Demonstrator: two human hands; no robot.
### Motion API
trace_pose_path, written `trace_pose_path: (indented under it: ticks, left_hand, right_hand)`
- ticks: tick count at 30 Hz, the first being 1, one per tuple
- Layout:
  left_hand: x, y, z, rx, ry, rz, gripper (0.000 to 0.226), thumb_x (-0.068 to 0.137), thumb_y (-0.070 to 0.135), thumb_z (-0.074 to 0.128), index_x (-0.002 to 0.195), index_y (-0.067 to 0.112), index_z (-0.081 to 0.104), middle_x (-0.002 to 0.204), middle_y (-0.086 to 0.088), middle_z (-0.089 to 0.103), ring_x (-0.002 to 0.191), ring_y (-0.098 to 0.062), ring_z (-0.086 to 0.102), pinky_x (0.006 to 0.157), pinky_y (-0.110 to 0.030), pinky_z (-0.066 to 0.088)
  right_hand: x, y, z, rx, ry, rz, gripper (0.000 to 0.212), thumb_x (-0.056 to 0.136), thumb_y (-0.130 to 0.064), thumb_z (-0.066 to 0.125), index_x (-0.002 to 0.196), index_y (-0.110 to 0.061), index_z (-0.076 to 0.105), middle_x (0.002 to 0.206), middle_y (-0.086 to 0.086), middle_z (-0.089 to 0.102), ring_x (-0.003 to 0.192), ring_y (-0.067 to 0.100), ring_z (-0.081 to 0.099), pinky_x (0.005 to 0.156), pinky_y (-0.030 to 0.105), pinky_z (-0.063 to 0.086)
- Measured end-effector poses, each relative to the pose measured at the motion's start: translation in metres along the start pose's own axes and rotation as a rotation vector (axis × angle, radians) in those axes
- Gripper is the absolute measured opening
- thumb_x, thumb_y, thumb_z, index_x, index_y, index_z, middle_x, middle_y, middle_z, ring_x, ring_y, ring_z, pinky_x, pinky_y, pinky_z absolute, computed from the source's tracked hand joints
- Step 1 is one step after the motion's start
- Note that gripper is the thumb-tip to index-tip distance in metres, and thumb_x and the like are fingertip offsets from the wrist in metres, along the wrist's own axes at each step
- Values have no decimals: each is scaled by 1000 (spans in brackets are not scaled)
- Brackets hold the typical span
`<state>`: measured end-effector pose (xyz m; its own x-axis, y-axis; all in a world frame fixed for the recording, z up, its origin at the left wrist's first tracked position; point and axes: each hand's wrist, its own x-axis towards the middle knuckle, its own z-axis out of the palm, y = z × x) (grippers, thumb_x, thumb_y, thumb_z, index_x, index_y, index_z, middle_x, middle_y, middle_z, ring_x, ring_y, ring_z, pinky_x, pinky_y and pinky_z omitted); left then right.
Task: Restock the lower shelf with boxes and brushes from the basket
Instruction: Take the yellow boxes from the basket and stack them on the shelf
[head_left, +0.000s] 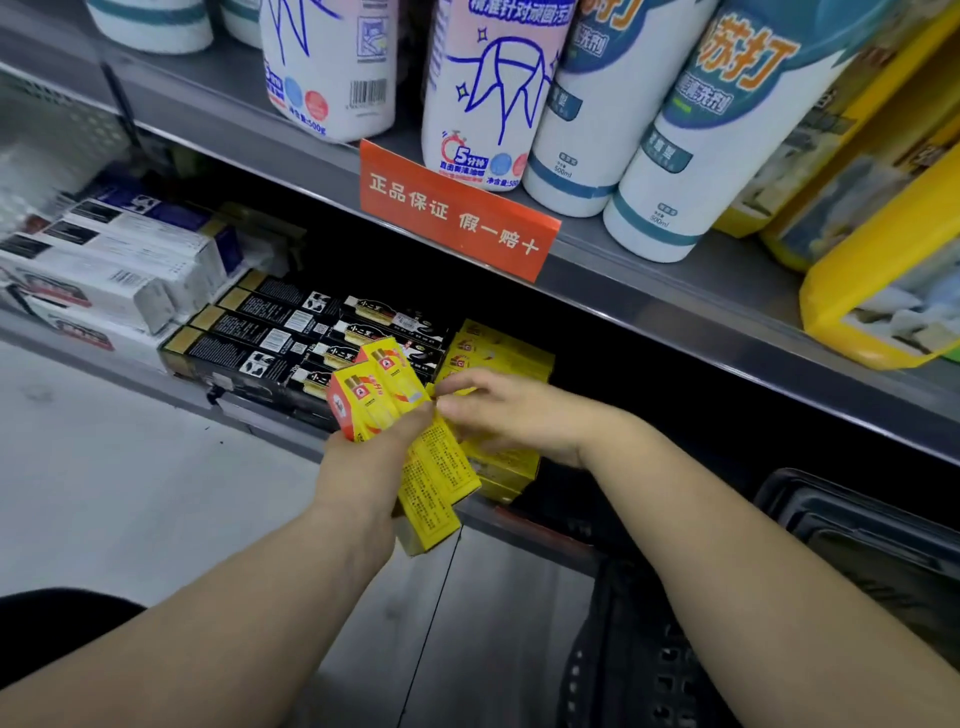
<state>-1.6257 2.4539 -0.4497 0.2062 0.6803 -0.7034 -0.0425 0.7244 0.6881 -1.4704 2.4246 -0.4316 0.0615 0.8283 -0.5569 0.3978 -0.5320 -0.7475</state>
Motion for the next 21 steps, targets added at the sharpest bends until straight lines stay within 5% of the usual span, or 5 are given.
trace_pose_path:
  ticks: [4, 6, 9, 11, 21]
  left_hand:
    - [-4, 3, 5, -57, -102, -29, 43, 74, 38, 73, 110, 17, 64, 93, -6, 73, 71, -20, 70, 46, -27, 53]
    - [-3, 4, 6, -57, -92, -4, 47, 75, 42, 72, 112, 15, 62, 88, -5, 71, 71, -20, 68, 51, -28, 53]
    - [2, 5, 6, -37, 7, -8, 55, 77, 51, 67, 115, 14, 55, 90, -7, 65, 76, -23, 64, 58, -33, 51]
    - [5, 4, 6, -47, 49, -32, 57, 80, 54, 62, 119, 13, 50, 94, -9, 63, 79, -25, 63, 61, -36, 52]
    - [11, -6, 12, 79, 70, -67, 37, 85, 51, 57, 83, 14, 54, 66, -2, 51, 56, -15, 44, 49, -28, 32]
  right_hand:
    - [-8, -2, 7, 22, -90, -26, 78, 73, -37, 77, 137, -35, 32, 121, -12, 39, 117, 8, 43, 83, 22, 45]
    - [-7, 0, -3, 108, -70, -36, 55, 79, -20, 73, 126, -27, 44, 117, -4, 54, 109, 13, 54, 88, 31, 50]
    - [-5, 6, -22, -6, 214, -26, 19, 89, -19, 58, 106, -22, 51, 92, 0, 61, 86, 17, 58, 76, 25, 49]
    - [-1, 17, -38, -343, 368, 59, 30, 91, -32, 56, 116, -19, 48, 95, -2, 57, 85, 15, 54, 61, 21, 43]
    - [42, 54, -23, -542, 166, 248, 50, 98, -30, 44, 145, -28, 26, 141, 14, 38, 121, 31, 48, 97, 34, 42]
